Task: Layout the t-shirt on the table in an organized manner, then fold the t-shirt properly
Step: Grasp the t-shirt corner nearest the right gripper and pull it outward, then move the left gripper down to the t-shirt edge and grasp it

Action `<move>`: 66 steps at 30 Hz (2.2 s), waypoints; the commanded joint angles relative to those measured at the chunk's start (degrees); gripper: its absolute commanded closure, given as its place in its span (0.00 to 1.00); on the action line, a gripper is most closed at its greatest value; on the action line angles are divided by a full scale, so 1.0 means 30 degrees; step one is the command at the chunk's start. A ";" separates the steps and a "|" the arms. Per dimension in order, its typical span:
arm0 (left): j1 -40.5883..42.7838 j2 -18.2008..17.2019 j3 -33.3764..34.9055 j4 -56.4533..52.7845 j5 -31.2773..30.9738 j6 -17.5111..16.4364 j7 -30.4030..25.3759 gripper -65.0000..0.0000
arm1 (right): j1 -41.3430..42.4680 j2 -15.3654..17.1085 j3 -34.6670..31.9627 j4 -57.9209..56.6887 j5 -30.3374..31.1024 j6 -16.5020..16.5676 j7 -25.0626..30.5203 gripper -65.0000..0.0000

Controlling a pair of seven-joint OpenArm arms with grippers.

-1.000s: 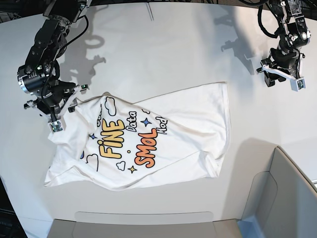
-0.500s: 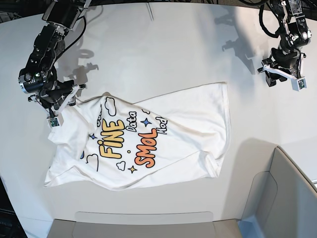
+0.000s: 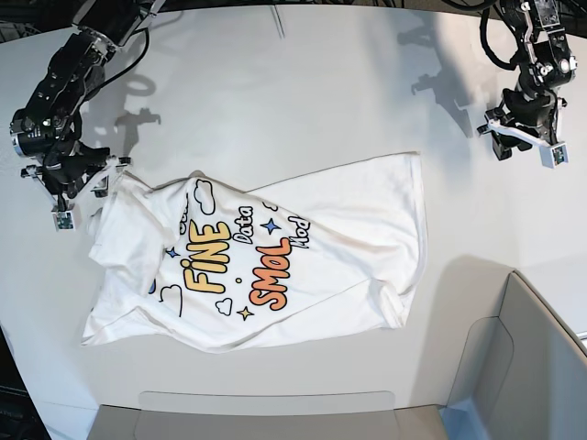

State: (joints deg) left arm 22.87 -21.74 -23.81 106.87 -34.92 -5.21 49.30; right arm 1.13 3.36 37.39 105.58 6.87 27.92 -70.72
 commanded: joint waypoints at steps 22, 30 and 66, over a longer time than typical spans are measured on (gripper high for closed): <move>0.0009 -0.0242 -0.0282 0.0348 -0.0039 -0.0035 -0.0360 0.59 | 0.1984 -0.0107 -0.1400 -0.4204 0.0185 0.0143 0.2283 0.86; -0.0020 -0.0242 -0.0253 0.0289 -0.0039 -0.0035 -0.0360 0.59 | 0.1368 -0.0400 -0.1576 -0.1420 0.0214 0.1403 -0.0647 1.00; 0.0771 0.3773 0.0245 0.2633 -0.7863 -0.0065 0.2131 0.59 | -0.1767 -0.1338 0.4139 0.3884 0.3877 0.3689 -0.3094 1.00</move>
State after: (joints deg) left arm 25.61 -10.11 -22.81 113.71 -56.97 -4.73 57.04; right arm -4.95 -1.15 49.95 116.25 17.82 38.15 -80.73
